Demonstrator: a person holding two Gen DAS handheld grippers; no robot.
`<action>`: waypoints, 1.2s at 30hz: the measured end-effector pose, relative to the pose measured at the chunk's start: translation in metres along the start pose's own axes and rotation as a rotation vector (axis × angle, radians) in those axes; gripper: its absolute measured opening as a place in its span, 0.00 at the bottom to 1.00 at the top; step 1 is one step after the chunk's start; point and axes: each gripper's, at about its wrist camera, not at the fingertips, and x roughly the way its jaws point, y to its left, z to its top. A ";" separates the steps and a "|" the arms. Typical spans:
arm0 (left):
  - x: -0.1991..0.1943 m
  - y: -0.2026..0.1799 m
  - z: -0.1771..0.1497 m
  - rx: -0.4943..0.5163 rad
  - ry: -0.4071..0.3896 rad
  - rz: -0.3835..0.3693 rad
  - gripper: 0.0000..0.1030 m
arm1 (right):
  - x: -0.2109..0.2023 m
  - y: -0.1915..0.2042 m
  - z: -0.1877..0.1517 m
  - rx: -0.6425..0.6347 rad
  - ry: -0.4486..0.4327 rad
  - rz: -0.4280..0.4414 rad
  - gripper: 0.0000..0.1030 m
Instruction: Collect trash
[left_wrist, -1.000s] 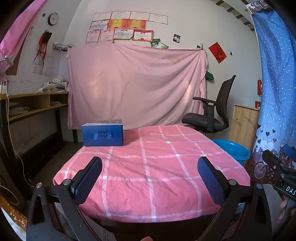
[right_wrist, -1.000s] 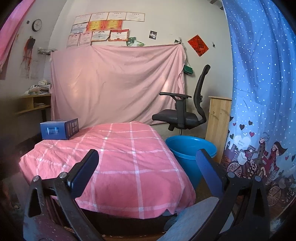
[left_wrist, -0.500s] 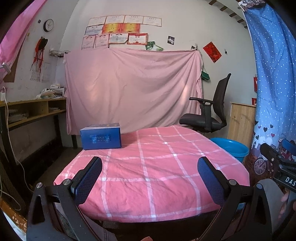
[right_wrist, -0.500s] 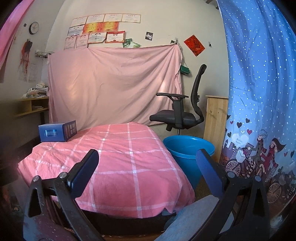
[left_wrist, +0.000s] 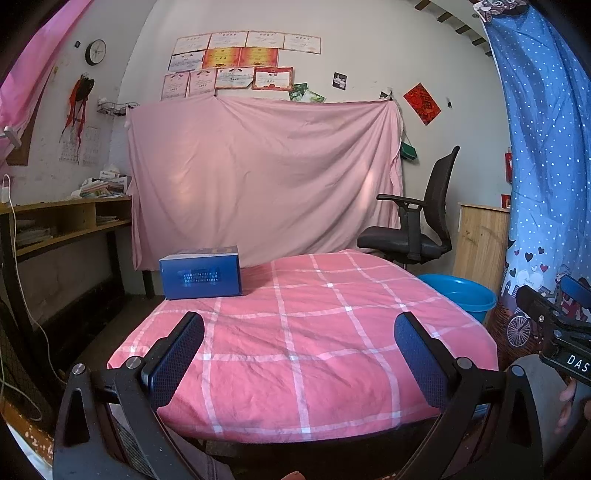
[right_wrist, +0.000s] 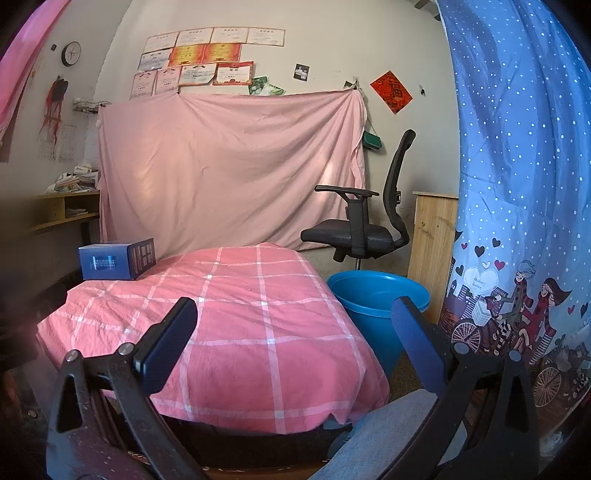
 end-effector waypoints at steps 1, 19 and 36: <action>-0.001 -0.001 0.000 0.000 -0.001 0.001 0.98 | 0.000 0.001 0.000 -0.001 0.000 0.001 1.00; -0.001 -0.003 -0.001 -0.001 0.001 0.004 0.98 | 0.000 0.002 0.000 -0.001 0.002 0.001 1.00; -0.001 -0.003 -0.001 0.000 0.000 0.005 0.98 | 0.000 0.003 0.000 -0.001 0.001 0.000 1.00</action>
